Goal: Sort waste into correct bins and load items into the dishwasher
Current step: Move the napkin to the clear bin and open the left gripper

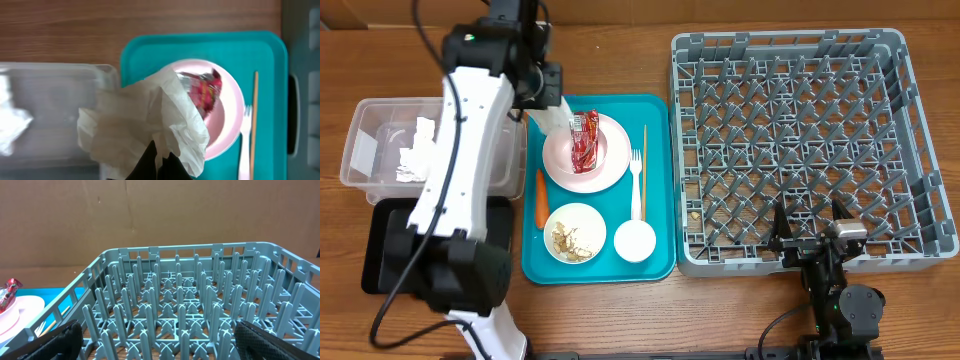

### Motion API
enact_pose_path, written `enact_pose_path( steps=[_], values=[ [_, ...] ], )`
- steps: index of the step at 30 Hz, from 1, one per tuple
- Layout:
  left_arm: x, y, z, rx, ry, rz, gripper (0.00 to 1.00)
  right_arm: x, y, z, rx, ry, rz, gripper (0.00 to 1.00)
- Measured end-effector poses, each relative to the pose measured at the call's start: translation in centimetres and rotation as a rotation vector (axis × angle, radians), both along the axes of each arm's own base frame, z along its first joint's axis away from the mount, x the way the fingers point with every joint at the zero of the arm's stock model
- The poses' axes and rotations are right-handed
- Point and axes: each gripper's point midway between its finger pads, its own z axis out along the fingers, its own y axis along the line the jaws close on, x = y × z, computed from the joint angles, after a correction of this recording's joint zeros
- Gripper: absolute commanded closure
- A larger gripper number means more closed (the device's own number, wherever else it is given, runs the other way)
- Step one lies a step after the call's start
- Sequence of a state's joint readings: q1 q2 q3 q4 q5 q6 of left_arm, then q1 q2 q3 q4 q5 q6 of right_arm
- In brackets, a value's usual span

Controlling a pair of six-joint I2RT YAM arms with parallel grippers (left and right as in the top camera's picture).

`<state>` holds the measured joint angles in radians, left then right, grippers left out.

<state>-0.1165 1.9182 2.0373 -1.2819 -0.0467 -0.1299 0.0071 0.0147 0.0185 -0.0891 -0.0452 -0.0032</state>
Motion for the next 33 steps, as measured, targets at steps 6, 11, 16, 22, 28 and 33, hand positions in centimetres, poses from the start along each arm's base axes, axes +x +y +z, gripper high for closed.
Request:
enact_pose_path(
  steps=[6,11,16,22,28,33],
  values=[
    [-0.5,4.9,0.3,0.041,0.007,0.172,0.96,0.0,0.0,0.0,0.0,0.0,0.0,0.0],
    [-1.3,9.9,0.1,0.027,0.024,0.356,0.96,0.0,0.0,0.0,0.0,0.0,0.0,0.0],
    [-2.3,13.6,-0.3,0.015,0.04,0.477,0.96,0.0,0.0,0.0,0.0,-0.001,0.0,0.0],
    [-3.0,14.8,-2.7,0.013,0.087,0.516,0.94,0.0,0.0,0.0,0.0,0.0,0.0,0.0],
    [-3.4,14.8,-5.4,0.007,0.127,0.536,0.77,0.0,0.0,0.0,0.0,0.0,0.0,0.0],
    [-3.3,14.8,-5.6,0.004,0.124,0.544,0.71,0.0,0.0,0.0,0.0,0.0,0.0,0.0]
  ],
)
